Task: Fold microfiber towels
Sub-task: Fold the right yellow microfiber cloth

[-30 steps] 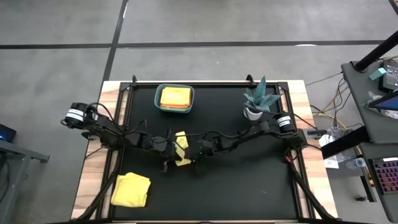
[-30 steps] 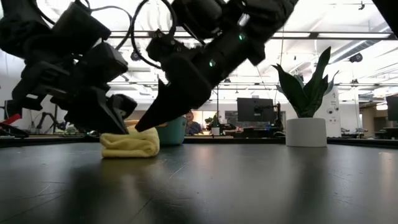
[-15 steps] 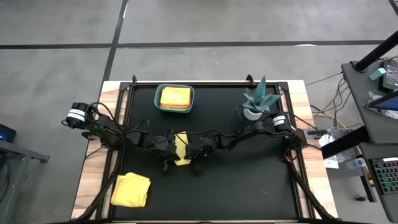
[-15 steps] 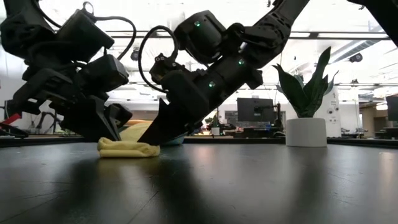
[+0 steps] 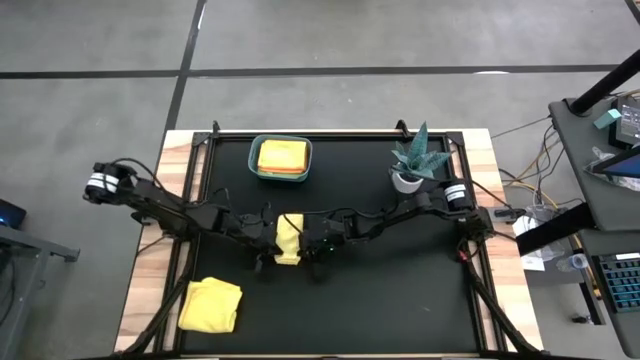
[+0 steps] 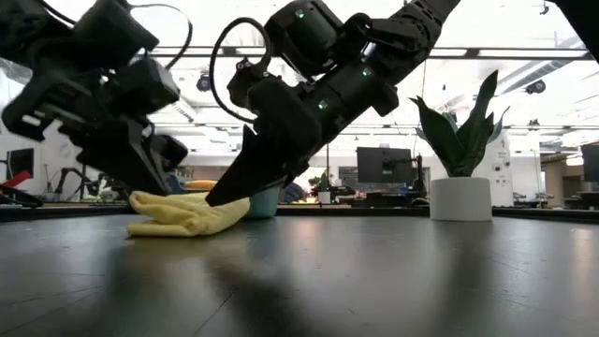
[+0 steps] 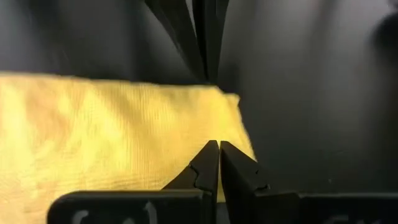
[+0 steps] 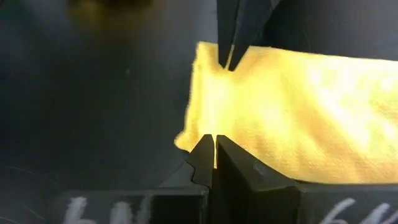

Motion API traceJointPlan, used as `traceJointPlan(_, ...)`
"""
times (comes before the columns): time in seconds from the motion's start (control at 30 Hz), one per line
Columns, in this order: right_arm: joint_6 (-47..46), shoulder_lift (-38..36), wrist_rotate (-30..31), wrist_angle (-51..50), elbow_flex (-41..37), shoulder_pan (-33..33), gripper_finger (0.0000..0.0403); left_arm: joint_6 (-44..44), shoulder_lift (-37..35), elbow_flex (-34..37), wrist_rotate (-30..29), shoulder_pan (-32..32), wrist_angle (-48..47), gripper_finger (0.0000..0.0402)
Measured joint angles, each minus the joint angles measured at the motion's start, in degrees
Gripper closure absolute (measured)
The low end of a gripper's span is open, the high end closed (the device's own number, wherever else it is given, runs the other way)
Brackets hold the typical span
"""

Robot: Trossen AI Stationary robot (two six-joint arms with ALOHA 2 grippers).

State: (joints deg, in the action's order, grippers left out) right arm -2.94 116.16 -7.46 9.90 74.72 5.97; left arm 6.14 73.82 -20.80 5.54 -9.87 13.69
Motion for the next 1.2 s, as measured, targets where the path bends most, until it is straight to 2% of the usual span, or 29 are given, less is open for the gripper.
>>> traceJointPlan(0.2,0.2,0.1,0.0,3.4,0.0,1.2,0.0391,-0.7,-1.8,0.0,0.3,-1.0,0.5,0.0400)
traceJointPlan(0.5,0.6,3.6,0.1,11.0,0.0,1.3,0.0391,-0.5,5.8,0.1,1.4,-2.1,0.9,0.0400)
traceJointPlan(0.67,-1.4,5.8,-0.5,11.4,0.0,0.9,0.0391,-0.5,7.9,-0.2,1.5,-2.1,2.6,0.0400)
traceJointPlan(0.8,-3.1,5.8,-4.5,8.4,0.1,0.2,0.0391,-0.5,8.0,-0.2,1.4,-2.1,3.7,0.0400)
traceJointPlan(1.1,-0.5,3.2,-4.5,3.2,0.4,0.3,0.0391,-0.6,6.9,0.3,1.4,-2.1,4.2,0.0400)
traceJointPlan(1.2,1.4,1.4,-2.7,1.1,0.7,0.3,0.0391,-1.3,4.9,0.3,1.4,-2.1,3.0,0.0400)
